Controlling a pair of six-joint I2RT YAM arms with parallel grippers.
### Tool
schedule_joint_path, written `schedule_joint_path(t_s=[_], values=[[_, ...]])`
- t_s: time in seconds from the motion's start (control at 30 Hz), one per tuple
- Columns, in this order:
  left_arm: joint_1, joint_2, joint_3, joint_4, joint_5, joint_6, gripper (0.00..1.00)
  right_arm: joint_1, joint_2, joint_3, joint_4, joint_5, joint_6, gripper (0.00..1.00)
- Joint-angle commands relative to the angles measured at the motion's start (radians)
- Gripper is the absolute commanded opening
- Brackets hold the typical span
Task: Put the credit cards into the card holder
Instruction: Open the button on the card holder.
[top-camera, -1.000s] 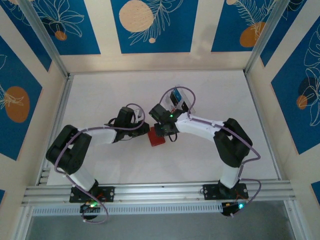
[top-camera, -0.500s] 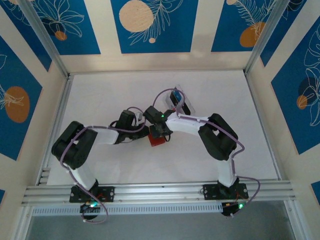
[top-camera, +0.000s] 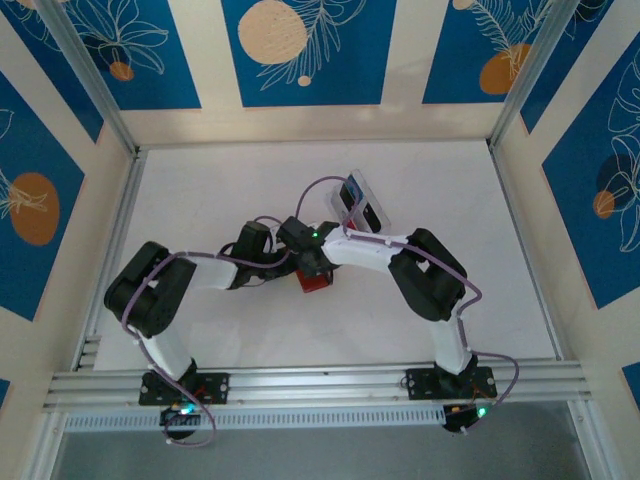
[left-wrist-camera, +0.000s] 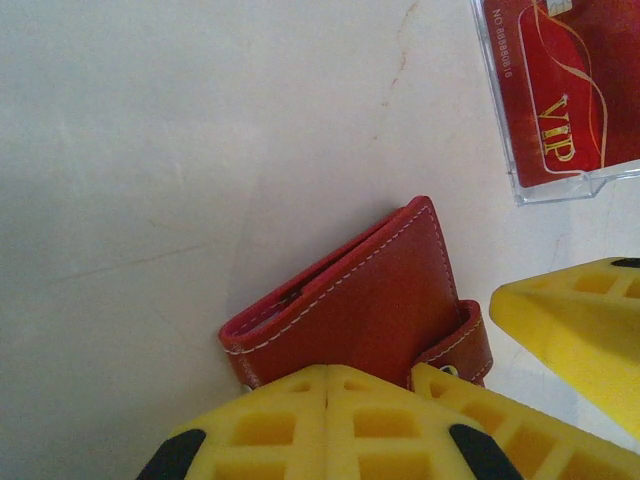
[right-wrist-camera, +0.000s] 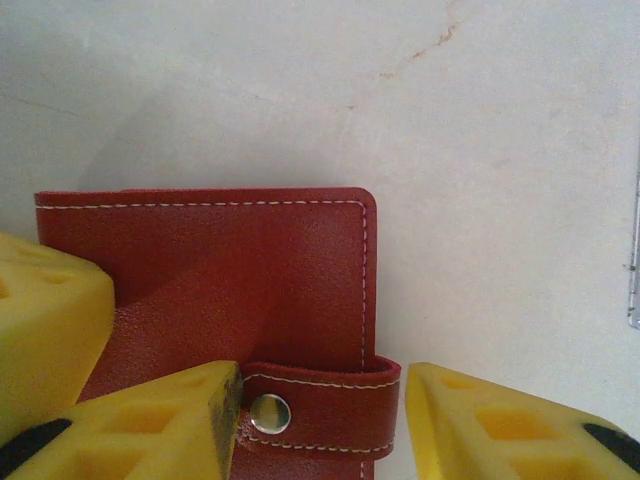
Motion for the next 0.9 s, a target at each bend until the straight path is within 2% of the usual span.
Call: schedule_joint_path(t_s=[0.0,0.2,0.43,0.53,0.73,0.87], values=[[-0.024,0.055,-0.016,-0.04,-0.043,0.013,0.0,0.006,0.024,-0.043,0.044,-0.143,-0.036,0.5],[-0.024,0.066,-0.018,-0.041,-0.046,0.017,0.0,-0.044,-0.06,-0.139,0.152,-0.314,-0.022,0.51],[-0.025,0.079,-0.015,-0.035,-0.042,0.014,0.0,-0.072,-0.094,-0.184,0.205,-0.396,-0.033,0.55],[-0.025,0.081,-0.014,-0.033,-0.042,0.012,0.0,-0.067,-0.073,-0.176,0.193,-0.358,-0.034,0.55],[-0.027,0.088,-0.01,-0.035,-0.04,0.011,0.0,-0.005,-0.029,-0.136,0.123,-0.145,-0.039,0.57],[-0.03,0.09,-0.01,-0.034,-0.042,0.01,0.0,0.017,-0.007,-0.133,0.123,-0.104,-0.038,0.58]])
